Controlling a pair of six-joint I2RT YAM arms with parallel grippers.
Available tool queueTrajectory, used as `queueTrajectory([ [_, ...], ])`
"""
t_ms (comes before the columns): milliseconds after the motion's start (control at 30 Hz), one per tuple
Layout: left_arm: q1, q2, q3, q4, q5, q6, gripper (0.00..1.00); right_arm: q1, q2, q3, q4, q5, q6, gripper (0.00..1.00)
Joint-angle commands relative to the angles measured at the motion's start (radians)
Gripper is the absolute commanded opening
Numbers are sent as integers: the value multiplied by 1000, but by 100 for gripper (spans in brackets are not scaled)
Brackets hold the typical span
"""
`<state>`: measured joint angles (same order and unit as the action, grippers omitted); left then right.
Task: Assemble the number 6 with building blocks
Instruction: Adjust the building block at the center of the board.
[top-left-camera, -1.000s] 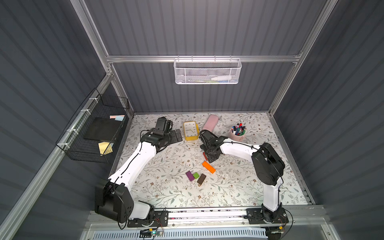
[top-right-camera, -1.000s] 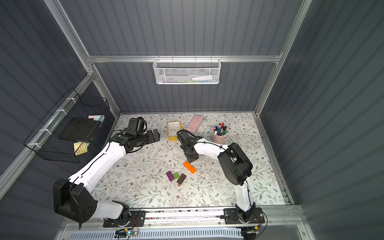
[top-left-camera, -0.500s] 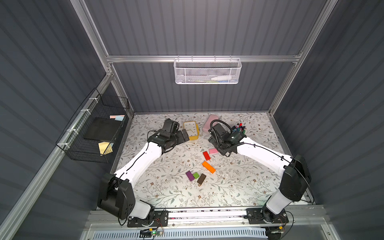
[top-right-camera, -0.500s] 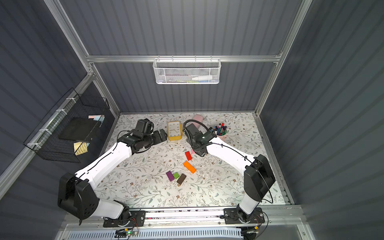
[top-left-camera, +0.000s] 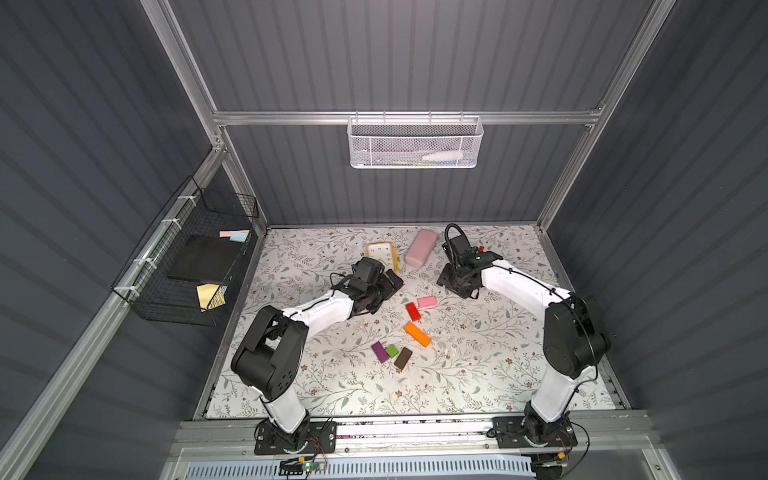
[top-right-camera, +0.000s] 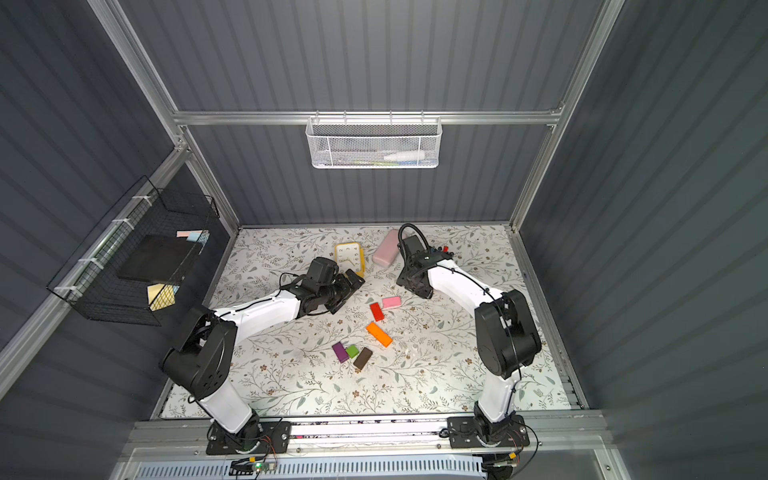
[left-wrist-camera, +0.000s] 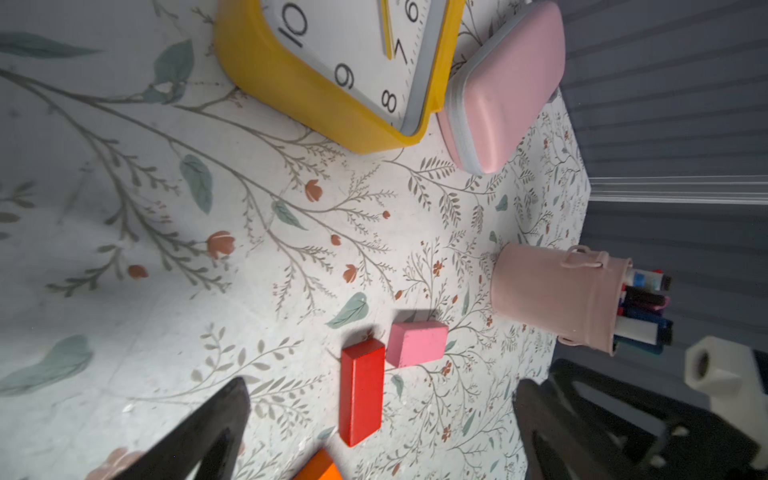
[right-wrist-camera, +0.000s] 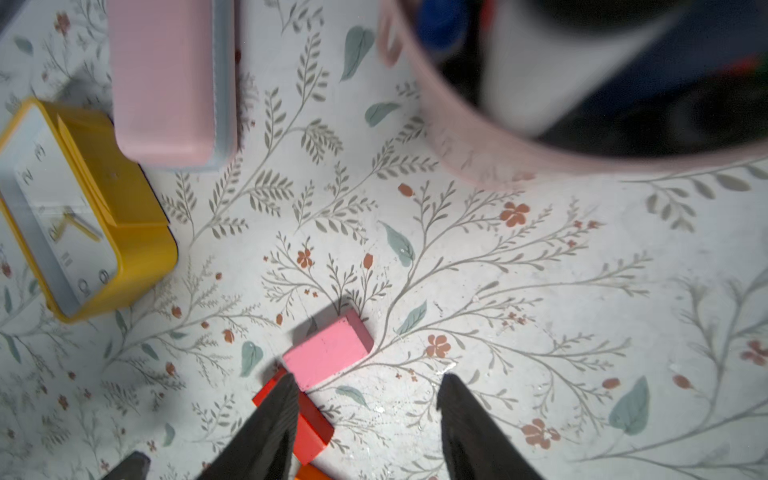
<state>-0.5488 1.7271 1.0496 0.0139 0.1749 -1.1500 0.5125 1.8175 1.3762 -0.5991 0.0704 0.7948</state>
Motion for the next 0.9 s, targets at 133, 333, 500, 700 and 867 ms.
queueTrajectory([
  [133, -45, 89, 62, 110, 84, -89, 99, 0, 30, 2, 2, -89, -151, 57],
  [333, -71, 118, 25, 169, 127, -144, 99, 1, 73, -29, 22, -167, -175, 57],
  [500, -83, 119, 3, 196, 123, -154, 99, -1, 90, -65, 64, -198, -175, 57],
  [700, -89, 130, -30, 233, 127, -173, 99, -3, 121, -62, 89, -225, -184, 56],
  [867, -89, 133, -52, 238, 127, -181, 99, -5, 137, -56, 102, -228, -183, 56],
])
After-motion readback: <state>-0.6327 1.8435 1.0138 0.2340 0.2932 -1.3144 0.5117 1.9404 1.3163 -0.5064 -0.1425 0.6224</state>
